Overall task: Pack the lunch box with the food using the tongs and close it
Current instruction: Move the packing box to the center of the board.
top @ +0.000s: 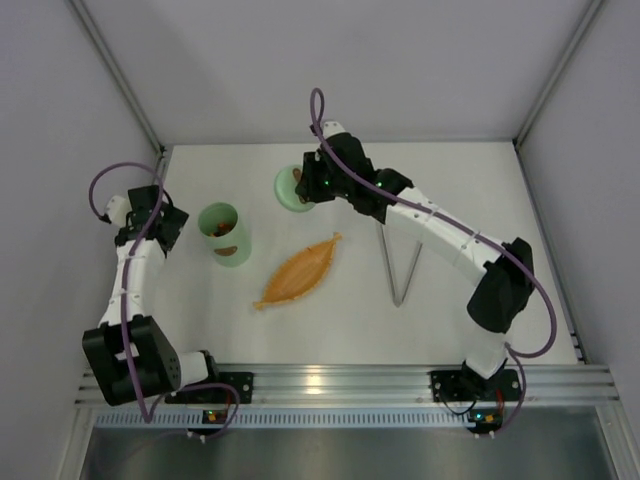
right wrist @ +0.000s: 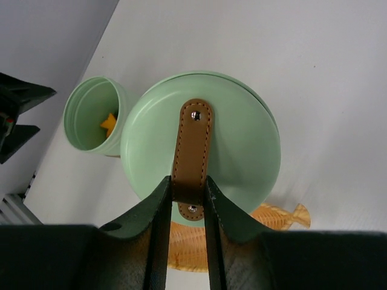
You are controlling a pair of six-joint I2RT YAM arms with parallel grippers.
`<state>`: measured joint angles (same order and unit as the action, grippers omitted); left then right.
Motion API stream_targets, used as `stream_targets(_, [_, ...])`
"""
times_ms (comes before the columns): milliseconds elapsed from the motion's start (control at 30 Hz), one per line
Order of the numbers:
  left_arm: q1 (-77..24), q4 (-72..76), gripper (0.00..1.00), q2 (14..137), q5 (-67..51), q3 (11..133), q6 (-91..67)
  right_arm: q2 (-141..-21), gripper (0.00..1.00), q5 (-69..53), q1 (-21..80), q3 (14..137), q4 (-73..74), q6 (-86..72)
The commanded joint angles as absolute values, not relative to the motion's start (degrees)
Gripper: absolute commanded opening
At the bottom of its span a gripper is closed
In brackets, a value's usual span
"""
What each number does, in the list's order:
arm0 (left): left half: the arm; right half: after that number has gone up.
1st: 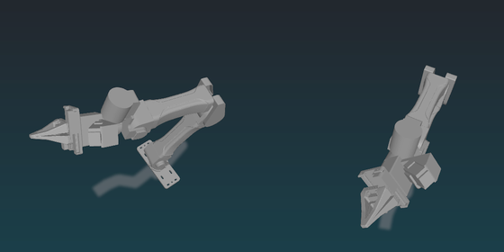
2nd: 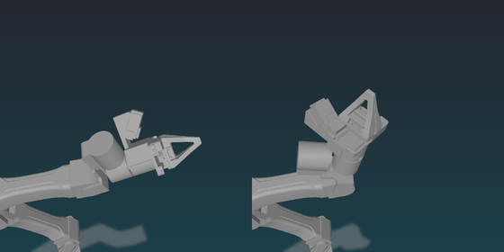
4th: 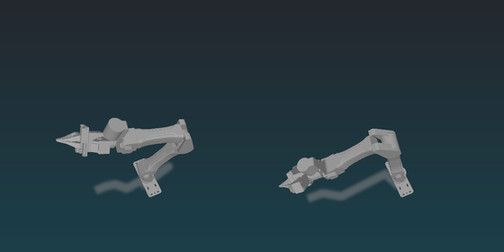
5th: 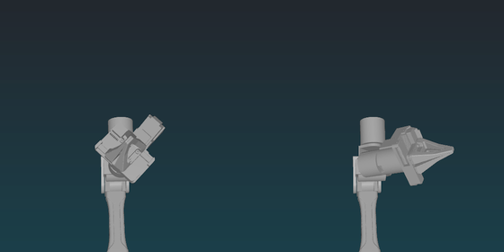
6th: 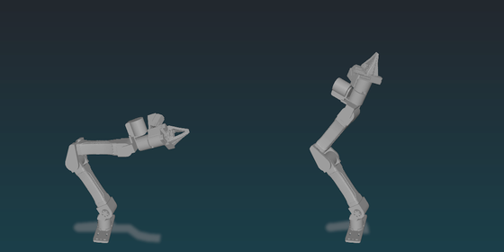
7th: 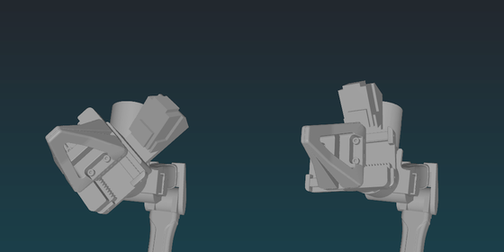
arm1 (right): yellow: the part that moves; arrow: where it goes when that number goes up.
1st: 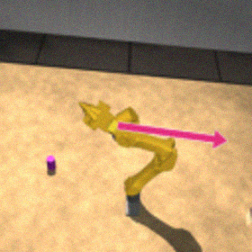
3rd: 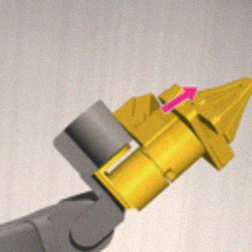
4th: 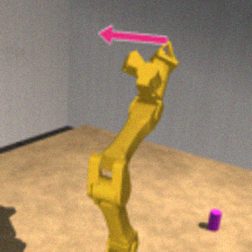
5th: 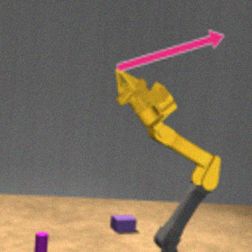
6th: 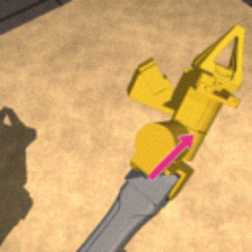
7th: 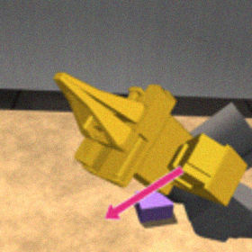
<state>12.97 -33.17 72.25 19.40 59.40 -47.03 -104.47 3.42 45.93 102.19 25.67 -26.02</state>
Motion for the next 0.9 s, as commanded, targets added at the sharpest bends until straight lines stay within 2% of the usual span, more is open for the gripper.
stream_targets(0, [15.46,-27.43,0.99,74.53,13.19,56.43,-54.31,-100.02,0.11,3.87,45.62,99.77,21.97,-25.66])
stream_targets(367, [15.82,-20.22,0.96,85.95,5.63,53.88,-63.28,-93.34,0.11,4.66,45.44,93.96,22.06,-25.22])
stream_targets(867, [9.06,-19.6,0.93,87.8,7.2,53.88,-65.3,-92.64,0.11,4.57,45.35,93.08,22.5,-25.75])
